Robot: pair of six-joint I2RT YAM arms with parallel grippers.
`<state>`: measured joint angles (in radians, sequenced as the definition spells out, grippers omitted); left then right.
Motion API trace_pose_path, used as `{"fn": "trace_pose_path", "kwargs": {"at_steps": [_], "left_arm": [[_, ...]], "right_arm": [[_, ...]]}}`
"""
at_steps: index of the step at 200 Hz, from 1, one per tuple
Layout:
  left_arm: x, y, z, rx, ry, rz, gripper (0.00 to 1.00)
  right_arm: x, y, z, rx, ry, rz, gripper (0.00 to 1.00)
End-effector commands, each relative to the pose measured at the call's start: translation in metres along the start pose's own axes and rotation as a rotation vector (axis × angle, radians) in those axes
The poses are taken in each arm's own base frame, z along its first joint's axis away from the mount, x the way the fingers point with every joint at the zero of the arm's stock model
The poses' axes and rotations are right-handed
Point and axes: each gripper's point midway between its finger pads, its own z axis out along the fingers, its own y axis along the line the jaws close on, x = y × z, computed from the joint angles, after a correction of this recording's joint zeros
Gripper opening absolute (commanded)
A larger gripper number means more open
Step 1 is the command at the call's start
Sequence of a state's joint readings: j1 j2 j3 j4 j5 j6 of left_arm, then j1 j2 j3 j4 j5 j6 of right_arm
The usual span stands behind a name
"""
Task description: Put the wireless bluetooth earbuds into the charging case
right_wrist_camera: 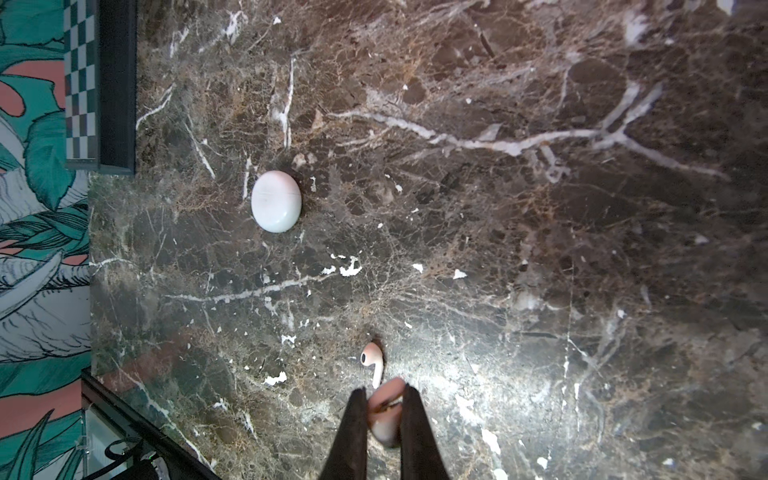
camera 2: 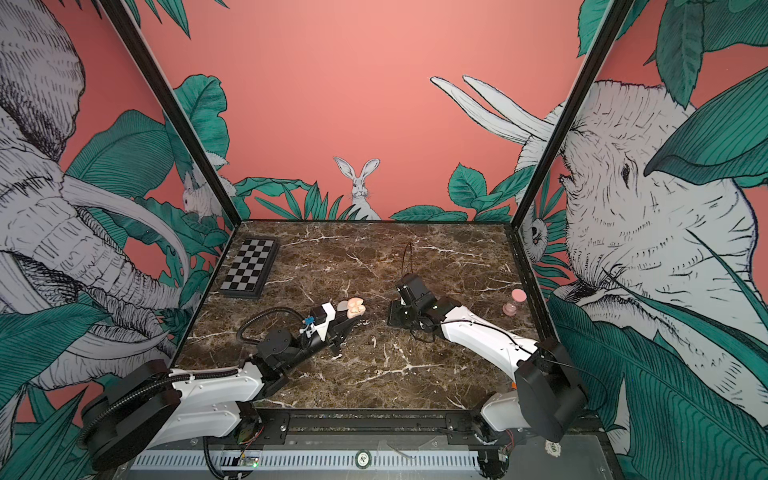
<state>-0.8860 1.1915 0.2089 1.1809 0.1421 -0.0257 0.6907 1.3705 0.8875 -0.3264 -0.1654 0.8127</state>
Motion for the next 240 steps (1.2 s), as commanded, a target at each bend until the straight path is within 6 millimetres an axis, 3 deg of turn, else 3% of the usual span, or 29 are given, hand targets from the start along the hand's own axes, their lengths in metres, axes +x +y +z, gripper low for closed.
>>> {"fn": "trace_pose_path", "kwargs": {"at_steps": [1, 140, 240], "left_arm": [[-0.017, -0.004, 0.004, 0.019, -0.059, -0.004, 0.0], [-0.006, -0.005, 0.013, 0.034, -0.036, -0.049, 0.0], [-0.004, -0.005, 0.015, 0.036, -0.033, -0.058, 0.0]], "right_arm": [[-0.01, 0.008, -0.016, -0.026, -0.04, 0.009, 0.08], [-0.03, 0.053, -0.077, -0.194, -0.124, -0.011, 0.09], [-0.031, 0.104, -0.107, -0.403, -0.133, -0.063, 0.09]]}}
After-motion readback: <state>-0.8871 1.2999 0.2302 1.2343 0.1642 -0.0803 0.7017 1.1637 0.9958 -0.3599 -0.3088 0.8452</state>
